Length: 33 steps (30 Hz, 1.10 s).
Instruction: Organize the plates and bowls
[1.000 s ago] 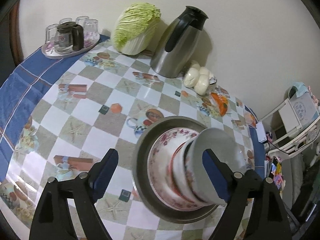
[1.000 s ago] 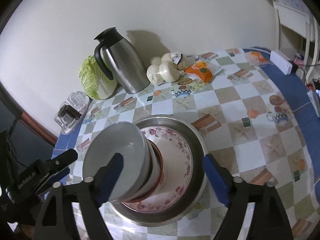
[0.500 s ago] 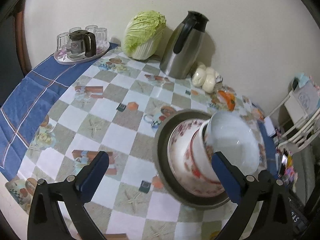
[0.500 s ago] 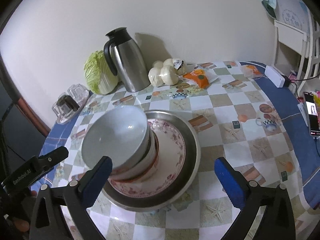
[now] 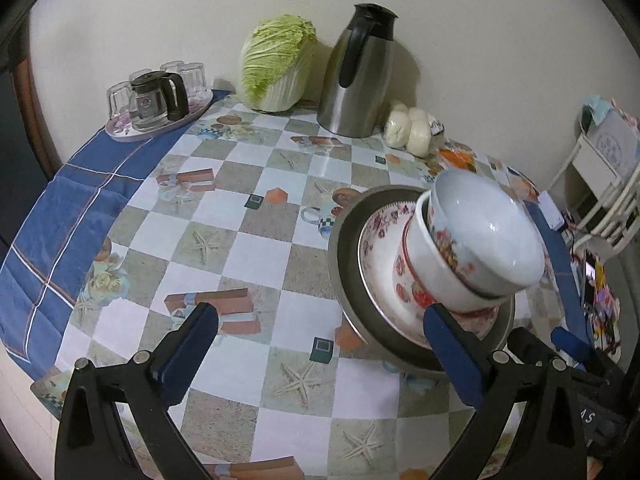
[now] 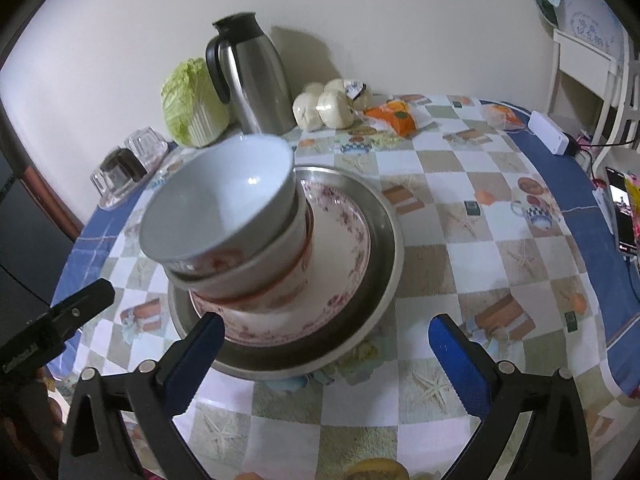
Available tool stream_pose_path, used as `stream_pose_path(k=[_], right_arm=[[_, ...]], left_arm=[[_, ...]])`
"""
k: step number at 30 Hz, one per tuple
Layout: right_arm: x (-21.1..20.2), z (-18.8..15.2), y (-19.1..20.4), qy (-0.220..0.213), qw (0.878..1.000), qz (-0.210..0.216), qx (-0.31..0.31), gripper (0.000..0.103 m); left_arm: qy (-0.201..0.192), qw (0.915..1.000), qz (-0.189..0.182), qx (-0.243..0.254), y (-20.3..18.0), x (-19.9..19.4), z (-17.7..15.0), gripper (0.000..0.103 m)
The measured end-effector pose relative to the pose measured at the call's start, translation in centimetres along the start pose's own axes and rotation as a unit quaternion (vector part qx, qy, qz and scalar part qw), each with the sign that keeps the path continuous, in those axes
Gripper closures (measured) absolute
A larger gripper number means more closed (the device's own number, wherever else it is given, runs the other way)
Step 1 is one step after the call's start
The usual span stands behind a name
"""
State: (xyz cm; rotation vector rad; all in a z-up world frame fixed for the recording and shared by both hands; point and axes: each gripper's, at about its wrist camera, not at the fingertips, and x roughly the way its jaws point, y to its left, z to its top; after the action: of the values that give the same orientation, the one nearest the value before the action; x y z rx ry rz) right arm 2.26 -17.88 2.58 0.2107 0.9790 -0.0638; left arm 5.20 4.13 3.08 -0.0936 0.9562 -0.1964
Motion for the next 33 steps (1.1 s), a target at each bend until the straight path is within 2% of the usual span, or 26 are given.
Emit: stream_pose_path(k=[12, 22, 33], right_arm=[[0.9, -1.5, 0.2, 0.015, 1.000, -0.021, -0.017, 0.000], [0.7, -2.1, 0.2, 0.011, 0.999, -0.030, -0.027, 0.000], [1.1, -1.8, 0.3, 0.019, 0.999, -0.034, -0.029, 0.000]], left_arm=[[-0.048, 0.9976, 0.004, 0.050, -0.3, -0.4, -0.9, 0.001], [-0.034, 0.9966, 0.022, 0.071, 0.3, 1.3, -2.2, 0.001], [-0.017, 0.9976, 0.026, 0.061, 1.4, 2.8, -2.9, 0.001]])
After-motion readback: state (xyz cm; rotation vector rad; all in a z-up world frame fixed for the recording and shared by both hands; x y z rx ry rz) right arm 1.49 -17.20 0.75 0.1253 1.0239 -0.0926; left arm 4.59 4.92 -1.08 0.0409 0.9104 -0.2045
